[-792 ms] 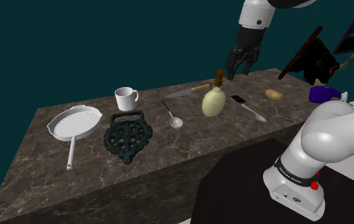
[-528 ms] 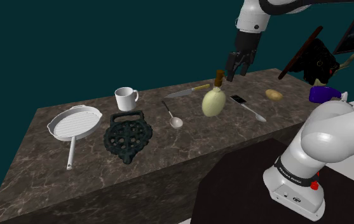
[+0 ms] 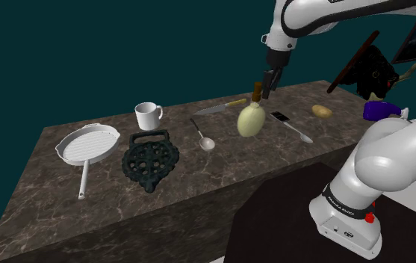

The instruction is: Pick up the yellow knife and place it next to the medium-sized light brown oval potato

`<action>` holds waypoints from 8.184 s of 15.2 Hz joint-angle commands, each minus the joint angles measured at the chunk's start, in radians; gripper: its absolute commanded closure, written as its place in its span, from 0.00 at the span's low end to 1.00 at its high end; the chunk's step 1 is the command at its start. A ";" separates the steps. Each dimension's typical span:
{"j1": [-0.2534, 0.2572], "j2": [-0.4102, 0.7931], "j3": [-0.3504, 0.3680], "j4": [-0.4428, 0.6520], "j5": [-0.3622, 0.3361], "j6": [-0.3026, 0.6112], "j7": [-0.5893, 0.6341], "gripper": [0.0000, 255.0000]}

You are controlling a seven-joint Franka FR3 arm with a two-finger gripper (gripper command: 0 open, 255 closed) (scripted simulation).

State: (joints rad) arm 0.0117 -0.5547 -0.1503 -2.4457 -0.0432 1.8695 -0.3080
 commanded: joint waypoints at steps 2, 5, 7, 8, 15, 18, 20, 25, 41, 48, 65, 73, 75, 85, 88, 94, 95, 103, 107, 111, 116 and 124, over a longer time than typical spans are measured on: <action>0.016 0.111 -0.053 0.035 -0.019 0.077 -0.142 0.00; 0.034 0.226 -0.097 0.086 -0.022 0.143 -0.278 0.00; 0.045 0.307 -0.123 0.127 -0.014 0.181 -0.369 0.00; 0.051 0.347 -0.134 0.150 -0.008 0.199 -0.415 0.00; 0.067 0.638 -0.168 0.346 0.072 0.288 -0.729 0.00; 0.061 0.760 -0.160 0.447 0.110 0.306 -0.852 0.00; 0.061 0.841 -0.157 0.520 0.134 0.312 -0.930 0.00; 0.036 1.035 -0.116 0.721 0.169 0.310 -1.094 0.00; 0.026 1.104 -0.102 0.713 0.186 0.385 -1.114 0.00; 0.026 1.103 -0.102 0.713 0.186 0.385 -1.114 1.00; 0.037 1.007 -0.119 0.763 0.156 0.241 -1.097 1.00; 0.040 0.966 -0.126 0.813 0.142 0.151 -1.090 1.00; 0.041 0.957 -0.128 0.828 0.140 0.128 -1.088 1.00; -0.077 0.895 -0.187 0.741 0.143 0.152 -1.272 1.00; -0.120 0.891 -0.207 0.732 0.149 0.156 -1.337 1.00; -0.212 0.907 -0.244 0.749 0.168 0.152 -1.471 1.00; -0.228 0.913 -0.250 0.757 0.172 0.150 -1.493 1.00; -0.372 0.992 -0.286 0.863 0.217 0.114 -1.672 1.00; -0.453 1.054 -0.296 0.951 0.246 0.081 -1.757 1.00; -0.542 1.131 -0.300 1.068 0.276 0.037 -1.835 1.00; -0.565 1.167 -0.295 1.070 0.291 0.068 -1.859 1.00; -0.566 1.202 -0.285 1.016 0.308 0.155 -1.869 1.00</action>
State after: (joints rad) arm -0.5565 0.6482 -0.4355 -1.4135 0.2634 2.0092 -2.1752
